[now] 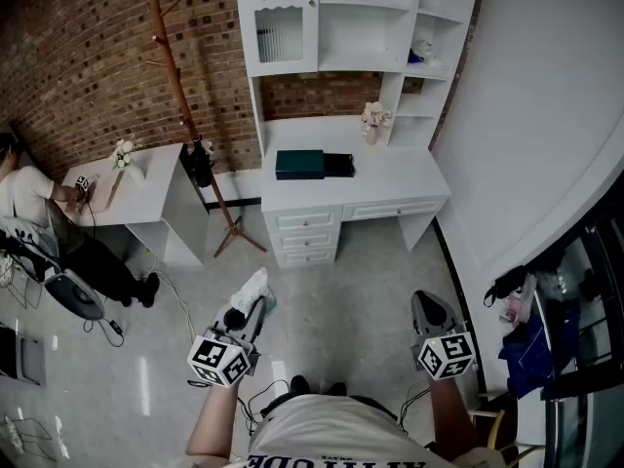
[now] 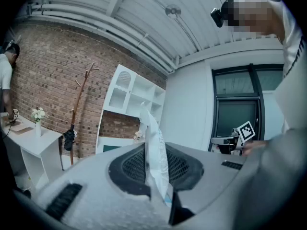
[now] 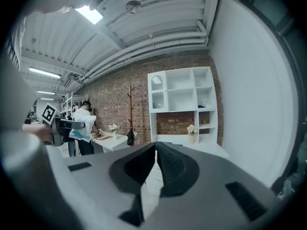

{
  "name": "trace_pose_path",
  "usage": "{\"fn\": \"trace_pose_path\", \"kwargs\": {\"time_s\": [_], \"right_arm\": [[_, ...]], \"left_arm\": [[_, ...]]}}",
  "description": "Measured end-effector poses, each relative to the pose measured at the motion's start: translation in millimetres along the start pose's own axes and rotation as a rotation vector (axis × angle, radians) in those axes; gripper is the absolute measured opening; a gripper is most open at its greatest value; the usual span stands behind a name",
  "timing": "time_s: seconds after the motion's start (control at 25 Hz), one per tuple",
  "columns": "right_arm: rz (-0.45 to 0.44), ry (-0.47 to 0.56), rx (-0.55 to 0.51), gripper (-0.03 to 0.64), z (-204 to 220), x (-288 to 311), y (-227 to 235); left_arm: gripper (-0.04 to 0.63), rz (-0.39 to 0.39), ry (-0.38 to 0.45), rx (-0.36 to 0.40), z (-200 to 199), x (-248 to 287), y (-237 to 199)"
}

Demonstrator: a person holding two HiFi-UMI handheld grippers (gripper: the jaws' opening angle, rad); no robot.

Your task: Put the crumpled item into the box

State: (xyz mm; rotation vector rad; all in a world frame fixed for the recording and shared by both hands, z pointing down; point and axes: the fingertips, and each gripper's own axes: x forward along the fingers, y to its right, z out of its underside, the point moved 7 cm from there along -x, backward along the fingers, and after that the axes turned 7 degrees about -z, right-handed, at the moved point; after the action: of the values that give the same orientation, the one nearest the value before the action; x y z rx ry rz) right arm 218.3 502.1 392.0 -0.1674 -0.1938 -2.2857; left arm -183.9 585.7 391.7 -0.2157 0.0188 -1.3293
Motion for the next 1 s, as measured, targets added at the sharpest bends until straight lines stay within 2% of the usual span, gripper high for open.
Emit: {"fn": "trace_pose_path", "kwargs": {"time_s": [0.68, 1.0], "right_arm": [[0.001, 0.012, 0.018, 0.035, -3.9, 9.9, -0.1], [0.03, 0.006, 0.032, 0.037, 2.1, 14.3, -8.4]], "left_arm": [[0.074, 0.012, -0.008, 0.005, 0.3, 8.3, -6.8], [0.074, 0.03, -0.013, 0.005, 5.5, 8.4, -19.6]]}}
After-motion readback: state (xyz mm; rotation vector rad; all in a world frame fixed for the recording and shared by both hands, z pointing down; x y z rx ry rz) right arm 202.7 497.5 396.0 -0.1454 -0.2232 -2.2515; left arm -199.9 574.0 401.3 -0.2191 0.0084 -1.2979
